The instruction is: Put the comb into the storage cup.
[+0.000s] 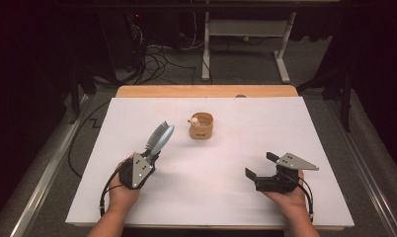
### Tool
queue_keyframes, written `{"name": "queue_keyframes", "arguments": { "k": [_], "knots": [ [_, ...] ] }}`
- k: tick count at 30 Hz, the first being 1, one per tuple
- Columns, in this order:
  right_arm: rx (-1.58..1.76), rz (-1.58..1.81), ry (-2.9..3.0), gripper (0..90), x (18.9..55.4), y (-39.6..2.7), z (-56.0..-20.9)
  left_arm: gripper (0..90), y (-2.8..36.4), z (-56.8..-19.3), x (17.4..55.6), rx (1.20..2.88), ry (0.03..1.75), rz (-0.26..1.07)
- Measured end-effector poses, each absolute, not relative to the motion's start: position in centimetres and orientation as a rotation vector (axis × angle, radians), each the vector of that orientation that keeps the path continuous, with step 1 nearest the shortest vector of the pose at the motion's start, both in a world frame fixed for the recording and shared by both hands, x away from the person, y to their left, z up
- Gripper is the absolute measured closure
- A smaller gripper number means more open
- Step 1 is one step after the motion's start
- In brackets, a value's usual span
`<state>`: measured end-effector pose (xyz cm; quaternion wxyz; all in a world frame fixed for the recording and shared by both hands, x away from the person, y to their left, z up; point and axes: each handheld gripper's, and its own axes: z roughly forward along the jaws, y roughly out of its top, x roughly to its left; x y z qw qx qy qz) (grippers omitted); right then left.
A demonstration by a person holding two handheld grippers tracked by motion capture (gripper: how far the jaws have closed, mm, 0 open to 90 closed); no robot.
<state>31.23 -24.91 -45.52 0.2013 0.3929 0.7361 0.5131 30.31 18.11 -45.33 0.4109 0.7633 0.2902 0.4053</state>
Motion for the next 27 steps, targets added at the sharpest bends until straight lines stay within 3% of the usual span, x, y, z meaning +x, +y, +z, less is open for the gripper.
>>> {"name": "queue_keyframes", "arguments": {
  "k": [27],
  "knots": [
    [1.083, 1.449, 2.049, 0.4, 31.1, -24.9, -45.6, 77.3, 19.5, -44.9, 30.7, 1.772, 0.792, 0.773]
  ]
}}
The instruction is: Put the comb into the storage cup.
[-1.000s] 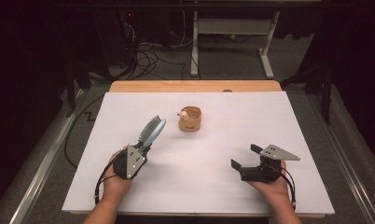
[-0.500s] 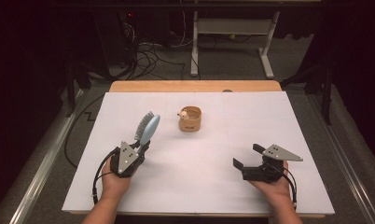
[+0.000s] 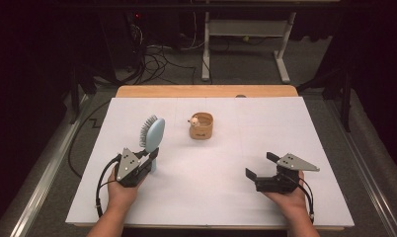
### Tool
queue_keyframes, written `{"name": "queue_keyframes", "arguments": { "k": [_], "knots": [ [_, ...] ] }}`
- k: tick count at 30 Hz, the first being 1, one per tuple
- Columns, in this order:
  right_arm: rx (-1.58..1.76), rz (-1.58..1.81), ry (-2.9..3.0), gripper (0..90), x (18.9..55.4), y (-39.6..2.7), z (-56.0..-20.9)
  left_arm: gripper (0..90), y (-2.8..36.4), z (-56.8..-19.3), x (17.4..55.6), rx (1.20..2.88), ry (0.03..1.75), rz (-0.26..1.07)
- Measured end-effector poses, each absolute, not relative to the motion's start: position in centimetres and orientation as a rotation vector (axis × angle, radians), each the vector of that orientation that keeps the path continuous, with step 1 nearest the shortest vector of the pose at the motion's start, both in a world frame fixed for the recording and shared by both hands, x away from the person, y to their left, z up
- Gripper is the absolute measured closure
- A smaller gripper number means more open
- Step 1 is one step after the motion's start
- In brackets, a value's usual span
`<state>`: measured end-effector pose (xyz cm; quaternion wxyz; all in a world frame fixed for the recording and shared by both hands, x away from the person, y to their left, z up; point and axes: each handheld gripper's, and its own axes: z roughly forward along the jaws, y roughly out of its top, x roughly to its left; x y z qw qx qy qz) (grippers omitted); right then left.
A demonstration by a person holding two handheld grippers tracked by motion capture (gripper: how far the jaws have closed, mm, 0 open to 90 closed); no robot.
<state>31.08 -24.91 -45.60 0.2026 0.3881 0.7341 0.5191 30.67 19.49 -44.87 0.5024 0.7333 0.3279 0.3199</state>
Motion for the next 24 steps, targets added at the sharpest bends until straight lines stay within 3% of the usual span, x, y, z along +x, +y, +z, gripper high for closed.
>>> {"name": "queue_keyframes", "arguments": {
  "k": [9, 24],
  "knots": [
    [1.071, 1.456, 2.075, 0.4, 31.2, -24.5, -45.8, 77.3, 19.1, -44.8, 30.5, 1.746, 0.782, 0.722],
    [0.988, 1.501, 2.124, 0.4, 31.2, -21.8, -45.4, 77.3, 17.1, -44.9, 30.0, 1.806, 0.743, 0.76]
  ]
}}
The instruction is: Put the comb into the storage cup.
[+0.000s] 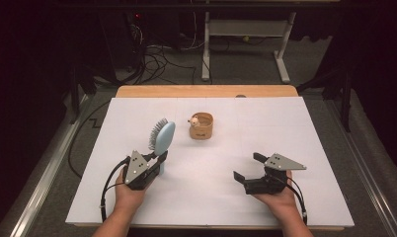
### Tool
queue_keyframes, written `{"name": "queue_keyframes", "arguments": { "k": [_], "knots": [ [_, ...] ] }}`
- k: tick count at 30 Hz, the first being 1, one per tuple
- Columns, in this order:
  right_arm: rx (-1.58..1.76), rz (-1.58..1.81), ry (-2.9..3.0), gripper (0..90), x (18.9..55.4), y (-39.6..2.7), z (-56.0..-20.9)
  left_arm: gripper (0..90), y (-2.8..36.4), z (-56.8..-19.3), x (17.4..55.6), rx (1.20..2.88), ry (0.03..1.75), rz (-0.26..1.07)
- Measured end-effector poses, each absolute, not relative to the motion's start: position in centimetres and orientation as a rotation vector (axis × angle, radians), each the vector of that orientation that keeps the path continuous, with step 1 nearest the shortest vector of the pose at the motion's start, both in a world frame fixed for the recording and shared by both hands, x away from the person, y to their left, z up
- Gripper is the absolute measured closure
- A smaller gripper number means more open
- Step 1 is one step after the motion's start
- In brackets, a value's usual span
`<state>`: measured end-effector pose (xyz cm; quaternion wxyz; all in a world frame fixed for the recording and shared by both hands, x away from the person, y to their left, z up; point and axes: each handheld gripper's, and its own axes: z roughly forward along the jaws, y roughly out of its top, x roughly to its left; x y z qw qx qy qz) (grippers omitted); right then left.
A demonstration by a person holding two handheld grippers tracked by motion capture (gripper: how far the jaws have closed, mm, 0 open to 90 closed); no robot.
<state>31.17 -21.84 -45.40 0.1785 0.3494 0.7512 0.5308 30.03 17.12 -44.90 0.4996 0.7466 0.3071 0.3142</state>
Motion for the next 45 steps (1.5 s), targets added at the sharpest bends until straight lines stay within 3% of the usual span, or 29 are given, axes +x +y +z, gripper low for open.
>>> {"name": "queue_keyframes", "arguments": {
  "k": [22, 45],
  "knots": [
    [0.916, 1.527, 2.207, 0.4, 32.3, -15.2, -44.6, 77.3, 14.5, -45.1, 29.5, 1.846, 0.68, 0.78],
    [0.85, 1.662, 2.177, 0.4, 32.2, -11.3, -40.9, 77.3, 13.9, -44.7, 29.1, 1.848, 0.655, 0.803]
  ]
}}
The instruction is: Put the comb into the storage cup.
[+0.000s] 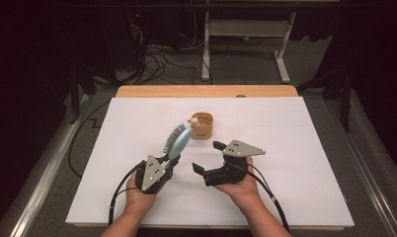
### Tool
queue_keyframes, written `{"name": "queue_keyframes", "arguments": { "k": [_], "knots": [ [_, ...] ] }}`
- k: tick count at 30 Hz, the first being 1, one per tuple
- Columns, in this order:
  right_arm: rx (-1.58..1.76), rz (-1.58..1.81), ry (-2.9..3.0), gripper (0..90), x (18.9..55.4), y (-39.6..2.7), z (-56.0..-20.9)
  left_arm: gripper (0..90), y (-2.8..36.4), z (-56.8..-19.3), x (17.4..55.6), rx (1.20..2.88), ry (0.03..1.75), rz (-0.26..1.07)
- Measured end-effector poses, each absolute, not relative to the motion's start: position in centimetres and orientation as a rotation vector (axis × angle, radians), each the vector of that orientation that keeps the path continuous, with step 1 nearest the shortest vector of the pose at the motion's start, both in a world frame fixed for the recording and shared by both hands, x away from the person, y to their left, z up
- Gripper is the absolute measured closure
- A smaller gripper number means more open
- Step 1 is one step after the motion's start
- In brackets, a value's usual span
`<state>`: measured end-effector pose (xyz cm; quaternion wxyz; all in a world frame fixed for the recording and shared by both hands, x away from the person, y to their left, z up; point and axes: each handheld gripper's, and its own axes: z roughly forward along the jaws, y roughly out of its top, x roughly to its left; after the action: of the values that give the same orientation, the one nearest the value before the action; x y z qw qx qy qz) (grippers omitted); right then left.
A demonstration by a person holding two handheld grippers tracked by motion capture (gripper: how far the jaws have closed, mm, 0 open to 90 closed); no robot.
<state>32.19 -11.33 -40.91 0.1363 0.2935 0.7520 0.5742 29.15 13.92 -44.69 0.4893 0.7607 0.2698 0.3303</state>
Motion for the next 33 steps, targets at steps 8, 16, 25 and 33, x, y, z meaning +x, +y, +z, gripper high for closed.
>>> {"name": "queue_keyframes", "arguments": {
  "k": [8, 16, 25, 33],
  "knots": [
    [0.827, 1.687, 2.173, 0.3, 32.2, -10.1, -39.8, 77.3, 13.6, -44.7, 28.9, 1.849, 0.646, 0.802],
    [0.836, 1.71, 2.164, 0.4, 32.3, -9.2, -39.3, 77.3, 13.4, -44.6, 28.8, 1.85, 0.639, 0.806],
    [0.83, 1.758, 2.154, 0.4, 32.3, -8.2, -38.8, 77.4, 13.1, -44.6, 28.6, 1.858, 0.624, 0.808],
    [0.83, 1.778, 2.134, 1.2, 32.3, -7.7, -38.2, 77.3, 12.7, -44.6, 28.4, 1.863, 0.616, 0.823]
  ]
}}
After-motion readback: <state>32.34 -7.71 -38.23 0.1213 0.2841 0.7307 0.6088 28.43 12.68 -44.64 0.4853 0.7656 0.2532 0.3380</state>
